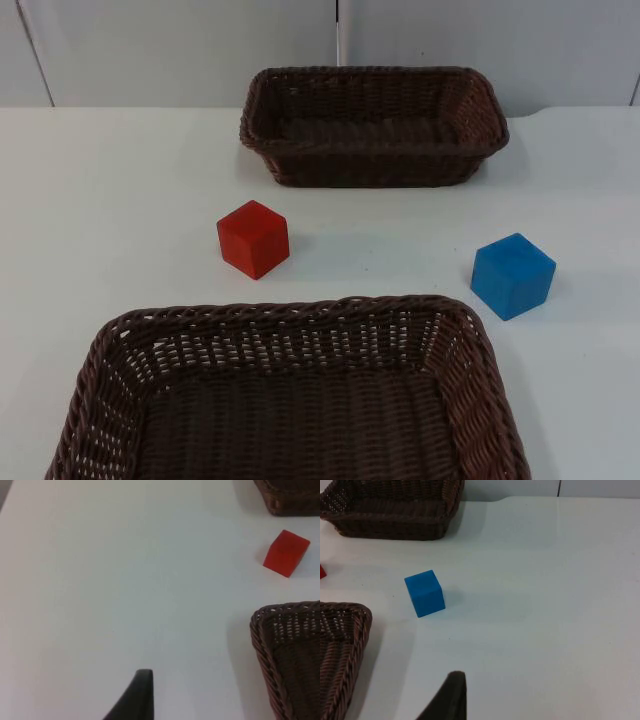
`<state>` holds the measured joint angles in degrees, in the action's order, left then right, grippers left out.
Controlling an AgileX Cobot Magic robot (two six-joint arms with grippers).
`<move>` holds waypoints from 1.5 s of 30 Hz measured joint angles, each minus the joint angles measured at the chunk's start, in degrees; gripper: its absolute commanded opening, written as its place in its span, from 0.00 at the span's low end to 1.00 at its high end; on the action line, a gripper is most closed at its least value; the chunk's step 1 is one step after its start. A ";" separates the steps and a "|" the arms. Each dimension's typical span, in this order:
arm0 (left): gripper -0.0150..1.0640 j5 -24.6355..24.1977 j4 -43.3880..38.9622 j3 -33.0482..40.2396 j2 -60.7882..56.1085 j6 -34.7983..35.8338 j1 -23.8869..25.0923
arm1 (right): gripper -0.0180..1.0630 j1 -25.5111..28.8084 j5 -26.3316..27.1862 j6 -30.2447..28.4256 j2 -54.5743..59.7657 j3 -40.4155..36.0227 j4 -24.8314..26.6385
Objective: Pick up one cube with the left hand and place it into the upper basket. Pick up one cube with the right hand and place it into the lower basket.
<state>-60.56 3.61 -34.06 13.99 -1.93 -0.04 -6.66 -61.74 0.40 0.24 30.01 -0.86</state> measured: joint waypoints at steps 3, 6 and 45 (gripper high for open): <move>0.99 0.42 0.00 -1.67 4.70 -0.79 0.00 | 0.99 0.00 0.00 0.00 0.00 0.00 0.00; 0.99 0.61 0.10 -2.66 7.32 -0.98 0.00 | 0.99 0.00 0.00 0.00 0.00 0.00 0.00; 0.99 10.06 12.51 -19.00 47.19 -12.83 0.00 | 0.99 0.00 0.00 0.00 0.00 0.00 0.00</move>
<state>-50.50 16.12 -53.06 61.18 -14.76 -0.04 -6.66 -61.74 0.40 0.24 30.01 -0.86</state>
